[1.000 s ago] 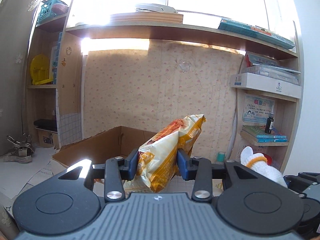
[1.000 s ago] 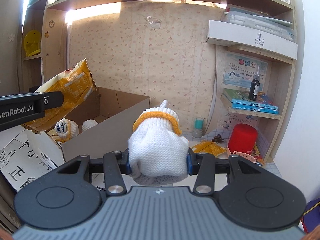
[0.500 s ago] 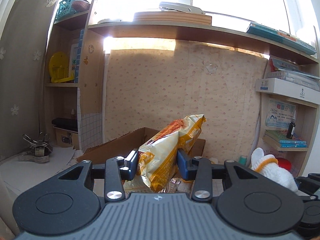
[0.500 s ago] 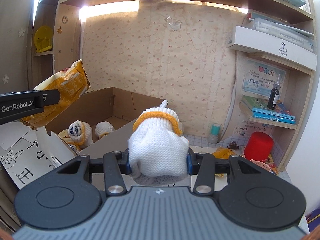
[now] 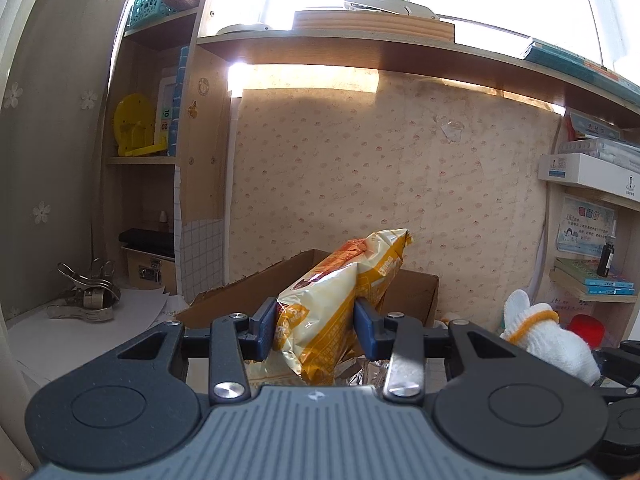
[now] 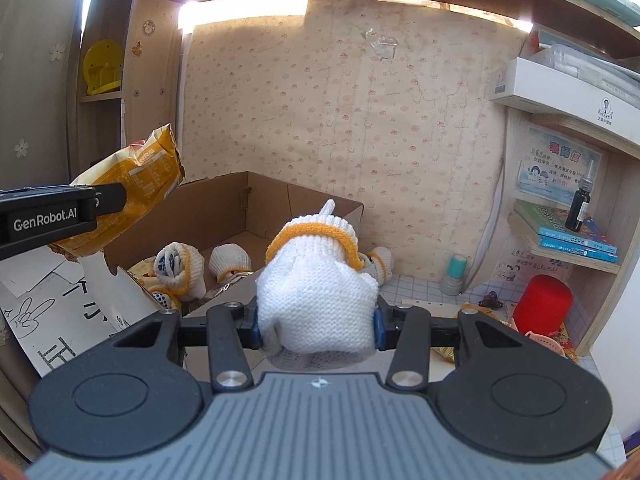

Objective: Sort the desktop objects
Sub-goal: 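Lift the bread bag and glove and carry them toward the box, then hold the bread bag and glove above the box opening with both grippers, then open both grippers to drop the bread bag and glove into the box, then move both grippers toward the yellow snack bag and glove on the desk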

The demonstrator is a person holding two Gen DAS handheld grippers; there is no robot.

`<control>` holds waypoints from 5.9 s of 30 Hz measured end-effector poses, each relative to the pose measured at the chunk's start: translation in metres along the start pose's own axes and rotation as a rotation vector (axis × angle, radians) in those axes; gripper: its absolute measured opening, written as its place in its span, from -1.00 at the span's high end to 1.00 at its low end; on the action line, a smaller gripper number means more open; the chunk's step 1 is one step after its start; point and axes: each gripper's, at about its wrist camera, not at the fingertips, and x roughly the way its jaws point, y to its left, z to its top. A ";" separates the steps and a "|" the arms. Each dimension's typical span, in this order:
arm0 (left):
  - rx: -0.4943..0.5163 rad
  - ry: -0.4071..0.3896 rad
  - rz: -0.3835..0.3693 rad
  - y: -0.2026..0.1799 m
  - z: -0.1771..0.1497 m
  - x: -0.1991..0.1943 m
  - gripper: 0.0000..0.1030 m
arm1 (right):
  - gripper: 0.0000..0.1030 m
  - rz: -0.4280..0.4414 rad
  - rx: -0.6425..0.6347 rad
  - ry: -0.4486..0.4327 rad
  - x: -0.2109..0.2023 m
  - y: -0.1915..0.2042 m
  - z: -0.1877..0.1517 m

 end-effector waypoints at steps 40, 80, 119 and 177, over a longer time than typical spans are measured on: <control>0.011 0.038 0.068 0.023 0.002 0.047 0.17 | 0.09 0.075 -0.050 0.004 0.076 0.042 0.044; 0.043 0.094 0.108 0.016 0.007 0.110 0.33 | -0.06 0.126 -0.009 0.148 0.196 0.047 0.067; -0.032 -0.029 0.031 0.003 0.021 0.053 -0.22 | -0.49 0.044 0.086 -0.044 0.078 -0.019 0.049; 0.148 0.058 -0.268 -0.184 -0.049 0.099 -0.24 | -0.55 -0.257 0.299 0.031 0.024 -0.188 -0.063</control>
